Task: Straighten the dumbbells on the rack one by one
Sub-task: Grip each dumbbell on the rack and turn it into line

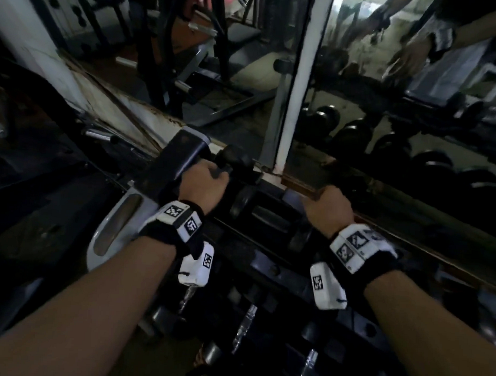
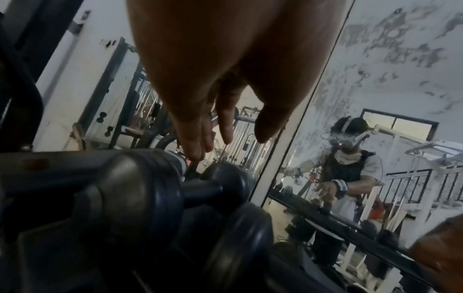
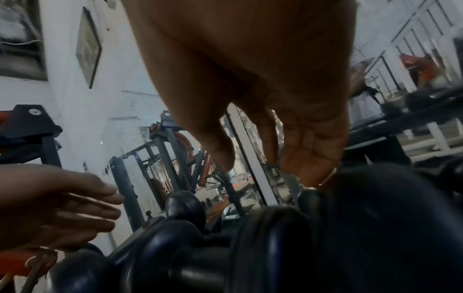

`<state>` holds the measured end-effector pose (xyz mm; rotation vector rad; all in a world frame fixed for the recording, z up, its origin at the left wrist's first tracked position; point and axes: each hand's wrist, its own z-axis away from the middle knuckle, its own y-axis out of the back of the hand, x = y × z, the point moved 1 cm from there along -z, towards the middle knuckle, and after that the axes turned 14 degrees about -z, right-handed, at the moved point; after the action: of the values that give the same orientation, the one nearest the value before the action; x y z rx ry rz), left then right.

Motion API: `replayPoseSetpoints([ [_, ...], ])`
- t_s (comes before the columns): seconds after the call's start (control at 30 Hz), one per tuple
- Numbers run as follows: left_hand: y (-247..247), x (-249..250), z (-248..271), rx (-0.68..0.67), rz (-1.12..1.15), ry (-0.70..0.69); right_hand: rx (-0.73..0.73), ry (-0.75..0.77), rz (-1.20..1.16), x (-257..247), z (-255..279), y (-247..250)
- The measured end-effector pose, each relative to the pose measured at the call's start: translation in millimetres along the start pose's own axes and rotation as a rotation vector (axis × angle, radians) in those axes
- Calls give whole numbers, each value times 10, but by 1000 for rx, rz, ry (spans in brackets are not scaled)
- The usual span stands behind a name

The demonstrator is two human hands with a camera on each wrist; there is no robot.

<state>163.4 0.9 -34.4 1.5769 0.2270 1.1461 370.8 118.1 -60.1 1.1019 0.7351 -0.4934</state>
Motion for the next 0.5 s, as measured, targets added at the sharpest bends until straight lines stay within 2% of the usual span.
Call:
replayPoseSetpoints([
  [0.1,-240,182,79,-113,-82,-6,16,-31,62,164,151,-17],
  [0.3,-712,191,-161,-395,-228,-4,-21,-56,77,118,195,-180],
  [0.5,-948,145,-487,-503,-237,31,47,-156,130,-18,213,-457],
])
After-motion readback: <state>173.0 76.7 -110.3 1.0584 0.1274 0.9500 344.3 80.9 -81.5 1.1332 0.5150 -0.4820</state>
